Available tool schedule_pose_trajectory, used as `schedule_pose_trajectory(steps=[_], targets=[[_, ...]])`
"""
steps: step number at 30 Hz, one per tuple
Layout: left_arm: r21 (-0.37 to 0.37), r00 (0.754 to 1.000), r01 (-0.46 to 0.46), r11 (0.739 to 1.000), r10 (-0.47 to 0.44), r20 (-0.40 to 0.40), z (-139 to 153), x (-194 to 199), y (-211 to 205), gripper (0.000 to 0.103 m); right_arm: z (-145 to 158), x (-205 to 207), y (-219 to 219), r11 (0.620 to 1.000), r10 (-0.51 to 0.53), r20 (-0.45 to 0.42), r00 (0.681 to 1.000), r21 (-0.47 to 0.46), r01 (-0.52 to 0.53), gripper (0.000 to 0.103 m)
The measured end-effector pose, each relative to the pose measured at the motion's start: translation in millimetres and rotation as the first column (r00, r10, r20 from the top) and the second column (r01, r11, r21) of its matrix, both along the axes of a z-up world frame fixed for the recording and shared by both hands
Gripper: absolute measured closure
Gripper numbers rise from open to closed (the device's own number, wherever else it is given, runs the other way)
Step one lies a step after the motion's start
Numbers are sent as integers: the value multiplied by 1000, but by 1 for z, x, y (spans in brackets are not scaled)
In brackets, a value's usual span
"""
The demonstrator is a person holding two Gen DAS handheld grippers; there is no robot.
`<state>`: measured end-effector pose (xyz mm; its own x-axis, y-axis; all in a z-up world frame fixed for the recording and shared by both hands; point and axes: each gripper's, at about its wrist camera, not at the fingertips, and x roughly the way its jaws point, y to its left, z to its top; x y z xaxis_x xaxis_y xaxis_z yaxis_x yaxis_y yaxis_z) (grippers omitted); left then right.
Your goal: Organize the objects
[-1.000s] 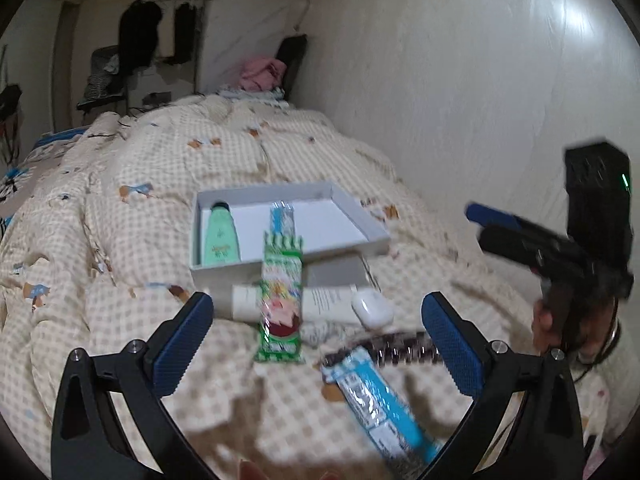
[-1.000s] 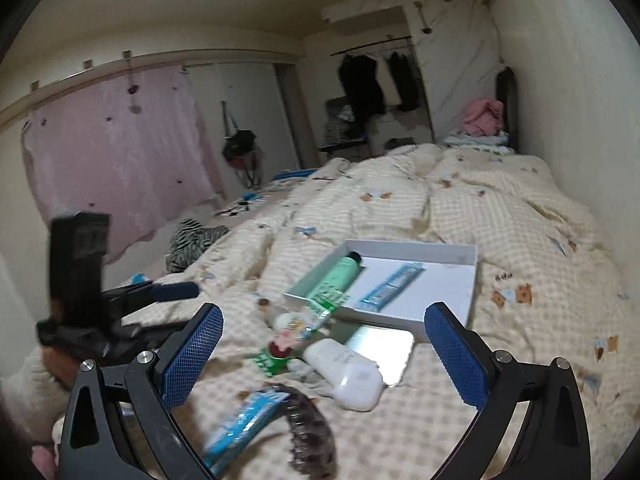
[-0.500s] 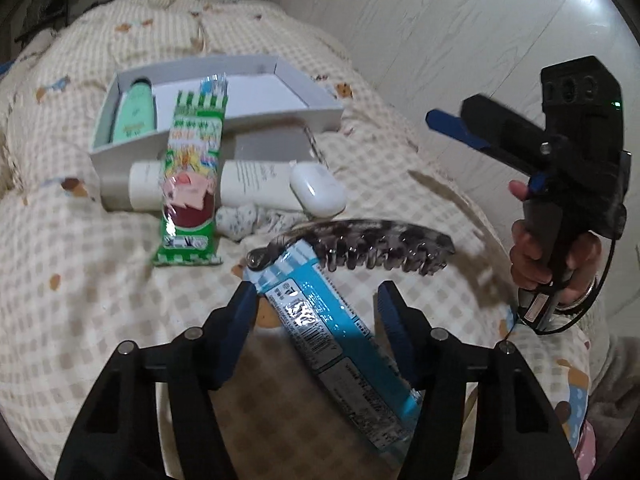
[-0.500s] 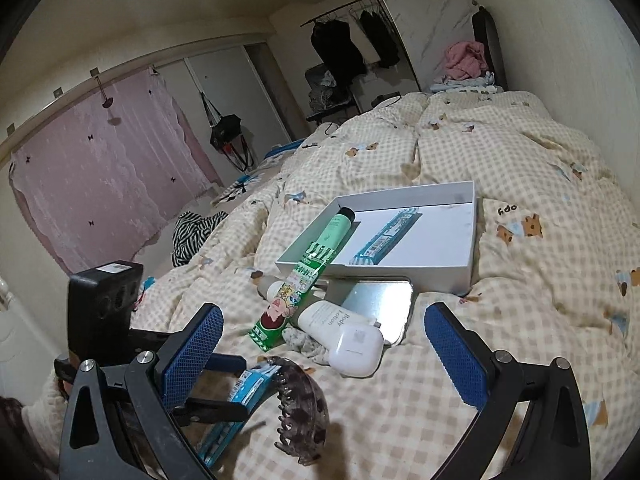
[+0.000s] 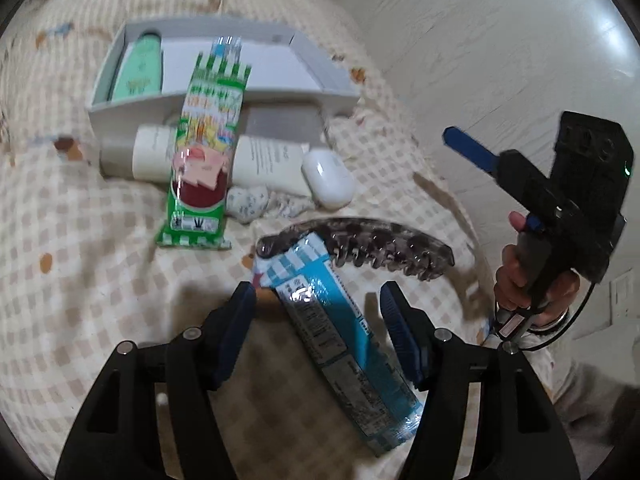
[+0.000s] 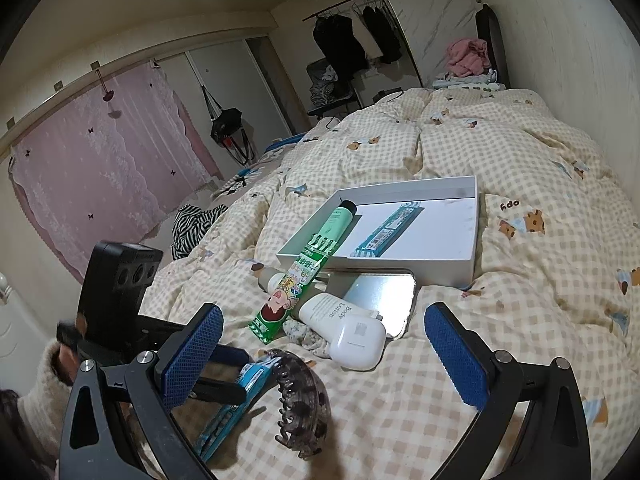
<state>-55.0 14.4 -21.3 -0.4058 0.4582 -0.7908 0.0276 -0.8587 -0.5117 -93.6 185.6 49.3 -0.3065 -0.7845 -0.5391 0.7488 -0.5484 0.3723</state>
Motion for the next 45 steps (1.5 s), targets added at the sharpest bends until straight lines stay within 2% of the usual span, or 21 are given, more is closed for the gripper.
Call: schedule_pose_trajectory(steps=[3,4,6,7,8,13,17,19,21,22,23,26,27,31,34,37,40,45], targets=[[-27,999,16,1000,-14,42,-5,-5,7,40,0,1,-1,1000,1,0,1000,6,-1,0],[-28,999,7,1000,-6,47,-7,-6,8,44,0,1,-1,1000,1,-1,1000,8,-1,0],[-44,998,-10,999,13,57,-9,-6,6,63,1,2,-1,1000,0,-4,1000,8,0,0],[-38,998,-12,999,15,63,-11,-6,6,70,0,1,-1,1000,1,-1,1000,6,-1,0],[-28,998,-9,1000,11,65,-12,-5,5,71,0,1,-1,1000,1,0,1000,7,-1,0],[-17,1000,-24,1000,24,9,-1,1,-1,73,-1,2,-1,1000,4,6,1000,10,-4,0],[-19,994,-71,997,69,-80,21,5,-14,73,0,4,-2,1000,11,2,1000,7,-11,0],[-46,985,-108,993,101,-141,35,9,-22,73,-1,5,-1,1000,15,-1,1000,5,-15,0],[-105,979,-135,985,116,-169,45,9,-26,73,-1,5,-2,1000,17,0,1000,4,-17,0],[-170,975,-151,974,119,-186,50,9,-27,73,-2,4,-2,1000,17,2,1000,5,-17,0],[-246,975,-155,957,108,-192,53,8,-27,73,-3,4,-3,1000,18,3,1000,7,-18,0],[-398,981,-148,905,84,-176,51,8,-27,72,-5,4,-5,1000,22,8,1000,12,-22,0],[-412,982,-143,900,78,-171,47,7,-25,72,-5,4,-5,1000,25,9,1000,13,-25,0],[-436,990,-98,895,45,-131,11,4,-16,72,-8,4,-10,999,32,13,999,25,-32,0],[-454,991,-74,888,16,-131,-9,0,-6,73,-9,5,-12,999,33,14,999,33,-34,0],[-462,987,-77,883,2,-160,-11,4,2,73,-10,5,-13,999,32,18,999,35,-32,0],[-421,986,-95,902,27,-164,-14,3,-4,72,-12,6,-15,999,36,25,999,37,-37,0],[-379,985,-113,919,53,-167,-18,5,-7,71,-15,9,-19,997,59,33,998,50,-60,0]])
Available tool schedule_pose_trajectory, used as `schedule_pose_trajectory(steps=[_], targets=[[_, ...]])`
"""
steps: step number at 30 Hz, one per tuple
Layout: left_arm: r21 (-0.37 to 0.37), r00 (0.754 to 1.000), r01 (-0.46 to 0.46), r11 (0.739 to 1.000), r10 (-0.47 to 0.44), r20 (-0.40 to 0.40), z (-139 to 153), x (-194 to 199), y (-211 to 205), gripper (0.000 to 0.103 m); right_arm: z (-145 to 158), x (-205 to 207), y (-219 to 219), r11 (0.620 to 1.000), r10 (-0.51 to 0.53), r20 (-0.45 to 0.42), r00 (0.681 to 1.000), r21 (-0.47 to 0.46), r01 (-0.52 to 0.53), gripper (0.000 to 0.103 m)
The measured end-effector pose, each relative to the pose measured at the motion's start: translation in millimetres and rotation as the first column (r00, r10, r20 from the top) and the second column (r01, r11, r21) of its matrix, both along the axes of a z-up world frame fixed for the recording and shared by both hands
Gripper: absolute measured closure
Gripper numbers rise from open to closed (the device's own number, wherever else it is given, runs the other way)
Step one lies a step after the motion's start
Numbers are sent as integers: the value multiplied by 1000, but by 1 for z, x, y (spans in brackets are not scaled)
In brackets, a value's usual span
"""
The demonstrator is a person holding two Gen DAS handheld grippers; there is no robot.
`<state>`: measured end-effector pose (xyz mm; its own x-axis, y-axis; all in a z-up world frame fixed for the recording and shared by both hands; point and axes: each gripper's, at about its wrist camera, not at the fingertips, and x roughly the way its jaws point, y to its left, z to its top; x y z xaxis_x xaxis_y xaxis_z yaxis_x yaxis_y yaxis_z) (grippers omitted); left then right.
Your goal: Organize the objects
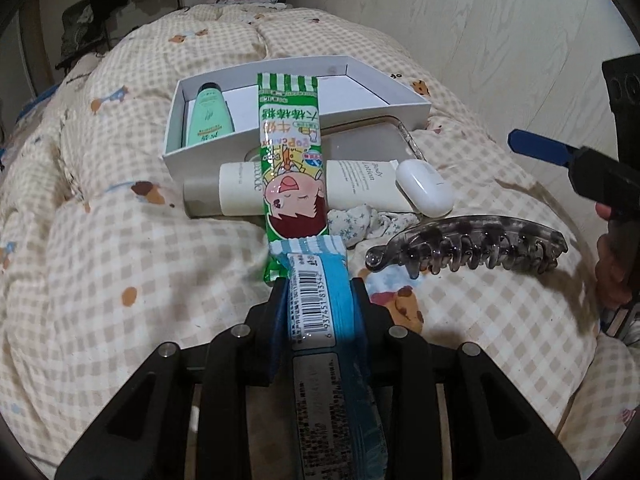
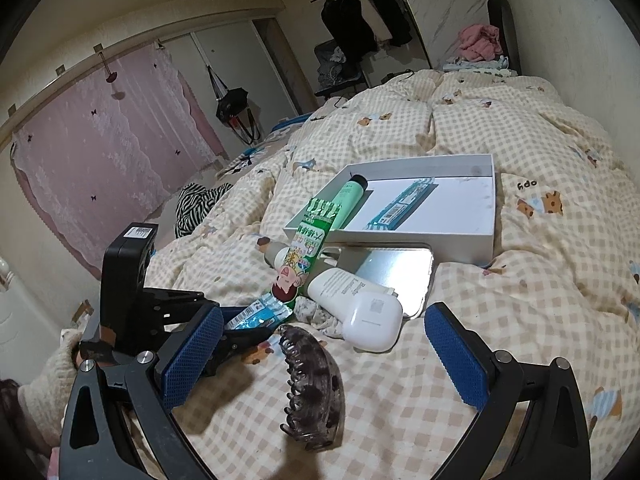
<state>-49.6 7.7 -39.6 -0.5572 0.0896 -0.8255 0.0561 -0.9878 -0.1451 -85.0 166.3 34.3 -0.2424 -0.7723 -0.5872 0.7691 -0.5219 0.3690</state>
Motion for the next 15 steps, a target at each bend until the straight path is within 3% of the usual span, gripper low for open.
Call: schedule_pose_trajectory(steps=[15], targets=[[-21,997,-3,1000,1,-71,-5,10,4,71,-5,2,-4,1000,5,21,1000,8,-5,0]])
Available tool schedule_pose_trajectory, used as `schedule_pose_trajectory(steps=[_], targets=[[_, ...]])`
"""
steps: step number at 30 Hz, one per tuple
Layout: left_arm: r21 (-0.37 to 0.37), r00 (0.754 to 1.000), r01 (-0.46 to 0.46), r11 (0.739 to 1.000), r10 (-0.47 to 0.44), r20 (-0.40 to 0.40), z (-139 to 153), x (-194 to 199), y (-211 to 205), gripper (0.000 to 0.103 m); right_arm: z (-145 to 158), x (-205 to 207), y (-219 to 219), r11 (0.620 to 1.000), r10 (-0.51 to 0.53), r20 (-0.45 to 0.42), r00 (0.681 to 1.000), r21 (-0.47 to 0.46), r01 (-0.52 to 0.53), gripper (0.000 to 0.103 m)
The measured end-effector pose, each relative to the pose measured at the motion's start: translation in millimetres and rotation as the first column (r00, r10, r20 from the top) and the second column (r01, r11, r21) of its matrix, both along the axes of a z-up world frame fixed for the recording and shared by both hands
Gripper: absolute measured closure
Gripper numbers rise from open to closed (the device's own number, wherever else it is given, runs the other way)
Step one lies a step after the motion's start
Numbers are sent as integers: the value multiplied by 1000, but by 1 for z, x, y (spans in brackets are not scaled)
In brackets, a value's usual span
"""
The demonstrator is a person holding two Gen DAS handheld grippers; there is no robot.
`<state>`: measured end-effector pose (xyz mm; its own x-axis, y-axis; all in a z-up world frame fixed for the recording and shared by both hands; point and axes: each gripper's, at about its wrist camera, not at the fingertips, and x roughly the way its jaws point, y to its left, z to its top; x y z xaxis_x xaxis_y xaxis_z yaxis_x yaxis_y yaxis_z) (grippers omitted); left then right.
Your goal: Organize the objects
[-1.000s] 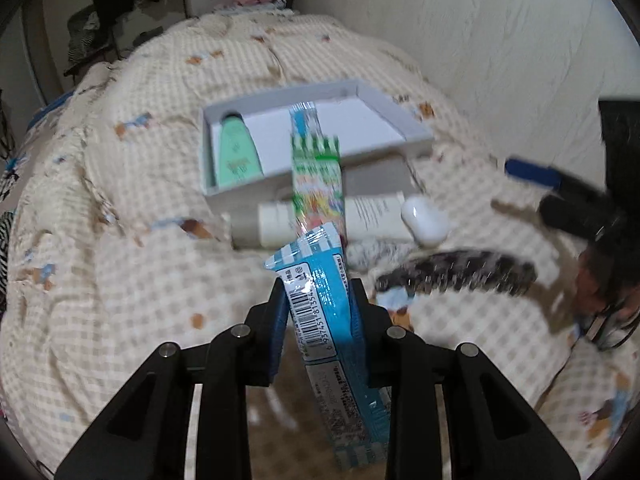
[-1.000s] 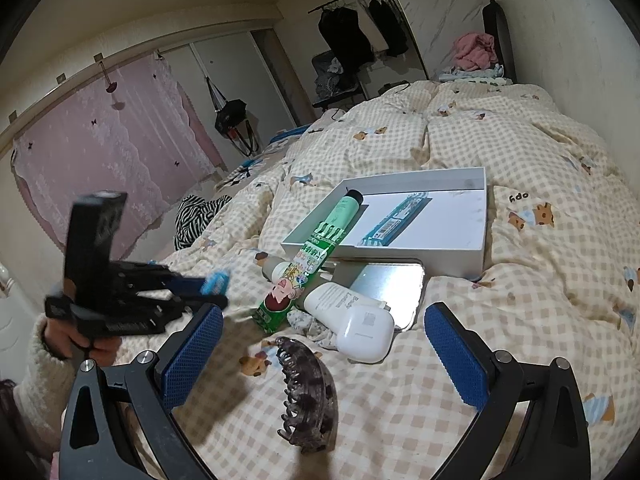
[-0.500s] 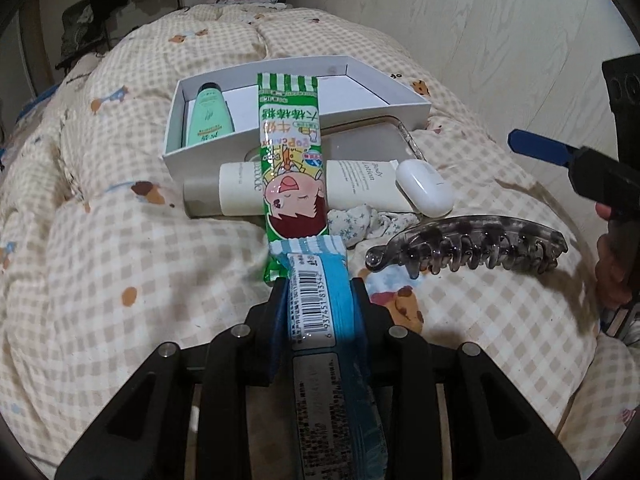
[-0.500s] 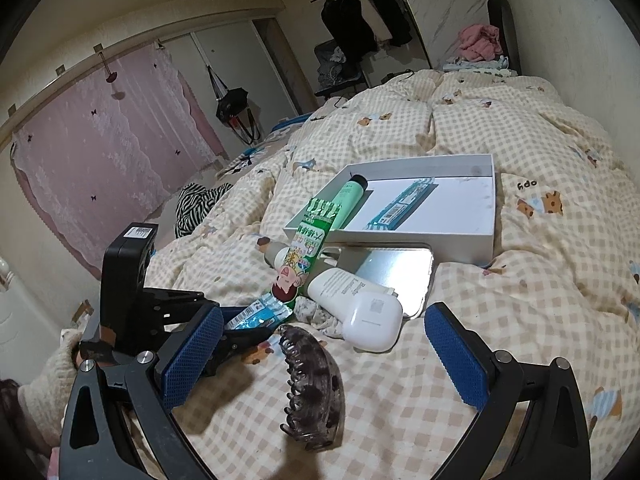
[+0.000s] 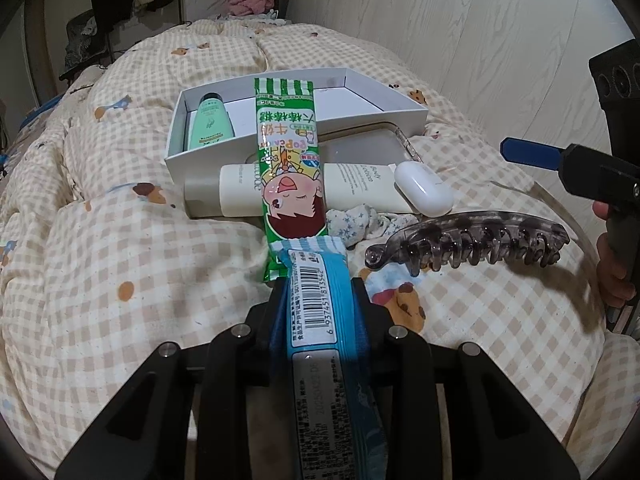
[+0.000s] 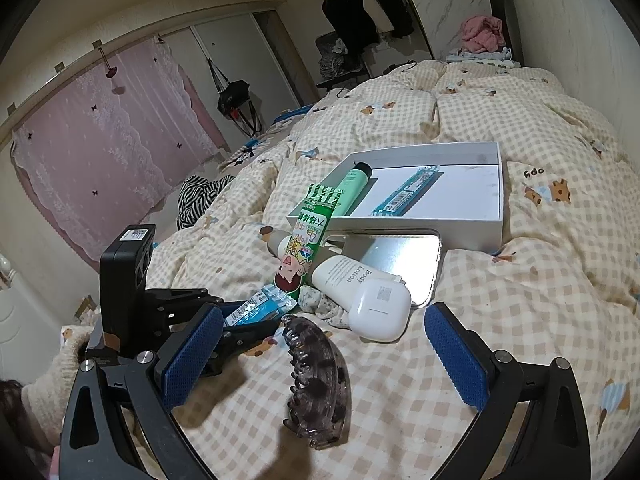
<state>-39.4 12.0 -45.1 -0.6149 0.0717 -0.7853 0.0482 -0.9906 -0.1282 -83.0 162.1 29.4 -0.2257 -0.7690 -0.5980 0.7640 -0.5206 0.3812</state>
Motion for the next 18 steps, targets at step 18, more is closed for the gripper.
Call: schedule_pose_trajectory(steps=[18], targets=[[24,978,-57,998,61,-199,24,27,-9,83,-4,2,1,1000,-4,22,1000,-5,4,0]])
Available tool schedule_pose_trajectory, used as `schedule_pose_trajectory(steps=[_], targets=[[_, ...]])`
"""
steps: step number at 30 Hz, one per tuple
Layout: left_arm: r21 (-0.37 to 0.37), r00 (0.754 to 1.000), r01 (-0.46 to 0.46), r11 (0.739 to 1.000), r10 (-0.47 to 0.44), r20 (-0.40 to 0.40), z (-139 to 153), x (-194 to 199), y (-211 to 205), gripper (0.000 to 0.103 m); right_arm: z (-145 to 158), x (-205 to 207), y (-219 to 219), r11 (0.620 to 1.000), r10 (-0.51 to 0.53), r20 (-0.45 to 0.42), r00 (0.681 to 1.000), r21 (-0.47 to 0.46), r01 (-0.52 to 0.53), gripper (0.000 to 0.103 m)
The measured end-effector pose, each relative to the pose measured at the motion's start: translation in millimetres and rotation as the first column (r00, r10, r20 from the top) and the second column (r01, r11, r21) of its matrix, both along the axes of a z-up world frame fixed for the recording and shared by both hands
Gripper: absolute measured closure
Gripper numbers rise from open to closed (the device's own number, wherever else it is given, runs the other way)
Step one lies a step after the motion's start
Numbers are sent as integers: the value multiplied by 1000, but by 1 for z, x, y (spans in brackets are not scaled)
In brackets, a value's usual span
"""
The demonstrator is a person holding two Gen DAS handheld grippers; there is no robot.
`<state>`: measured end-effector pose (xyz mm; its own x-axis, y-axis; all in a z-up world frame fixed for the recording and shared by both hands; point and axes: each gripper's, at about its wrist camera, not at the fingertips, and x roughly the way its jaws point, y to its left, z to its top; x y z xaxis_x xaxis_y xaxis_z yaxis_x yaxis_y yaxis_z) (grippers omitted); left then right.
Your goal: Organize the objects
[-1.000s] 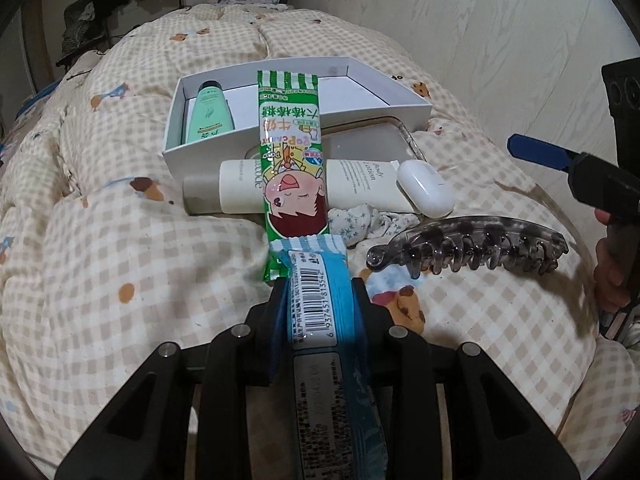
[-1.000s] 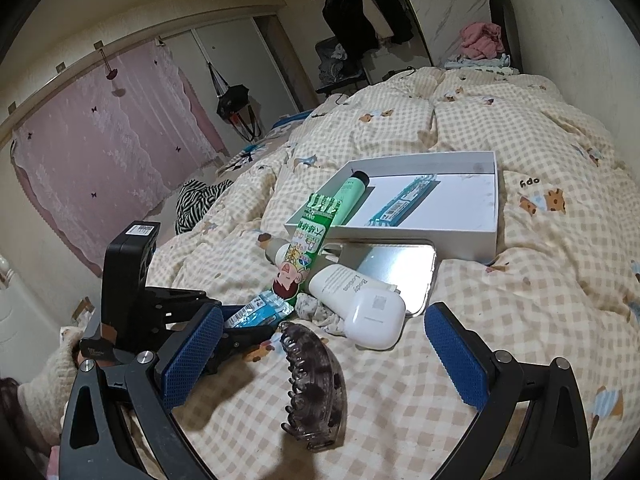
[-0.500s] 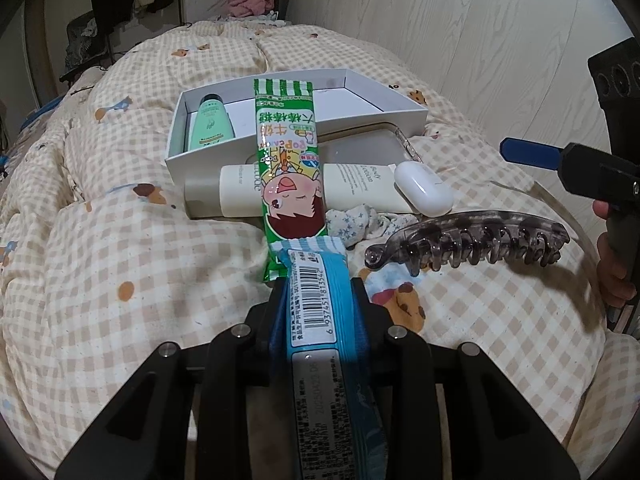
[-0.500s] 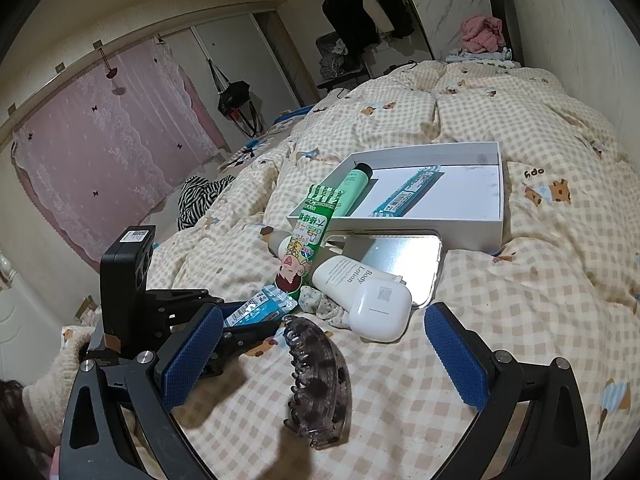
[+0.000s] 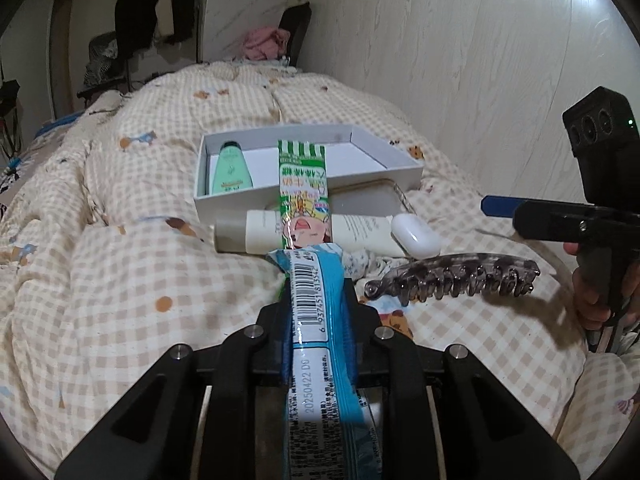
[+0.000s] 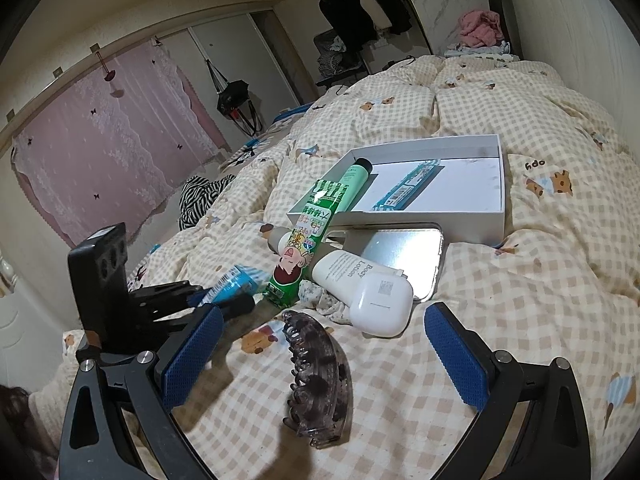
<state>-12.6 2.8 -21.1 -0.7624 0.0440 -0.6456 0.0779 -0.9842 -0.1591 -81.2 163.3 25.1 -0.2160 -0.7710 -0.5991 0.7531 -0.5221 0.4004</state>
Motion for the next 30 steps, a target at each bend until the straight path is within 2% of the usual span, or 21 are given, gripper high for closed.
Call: schedule_pose_trajectory(steps=[9,18,21,24,25,26,28,30], targets=[[43,997,-10,999,14,-80,7,11,-8,85,-3,-1,0,1000,-6,14,1000,-6,6,0],[83,990,11,996,1,-139,12,17,-12,86,6,-1,0,1000,3,-17,1000,-5,-3,0],[84,988,18,996,-5,-153,13,18,-11,86,14,-5,0,999,40,-26,999,2,-40,0],[92,989,21,996,-7,-150,12,17,-12,86,16,-10,-6,991,120,-21,993,55,-118,1],[95,989,23,995,-9,-148,11,17,-12,86,15,-11,-8,987,142,-2,990,82,-141,6],[98,989,25,995,-10,-146,11,16,-12,86,13,-13,-11,981,162,21,987,108,-163,16],[104,990,25,994,-10,-139,9,16,-12,86,9,-16,-15,969,198,72,978,133,-206,29],[108,991,24,994,-9,-136,9,16,-12,86,4,-15,-21,960,219,100,971,158,-233,36]])
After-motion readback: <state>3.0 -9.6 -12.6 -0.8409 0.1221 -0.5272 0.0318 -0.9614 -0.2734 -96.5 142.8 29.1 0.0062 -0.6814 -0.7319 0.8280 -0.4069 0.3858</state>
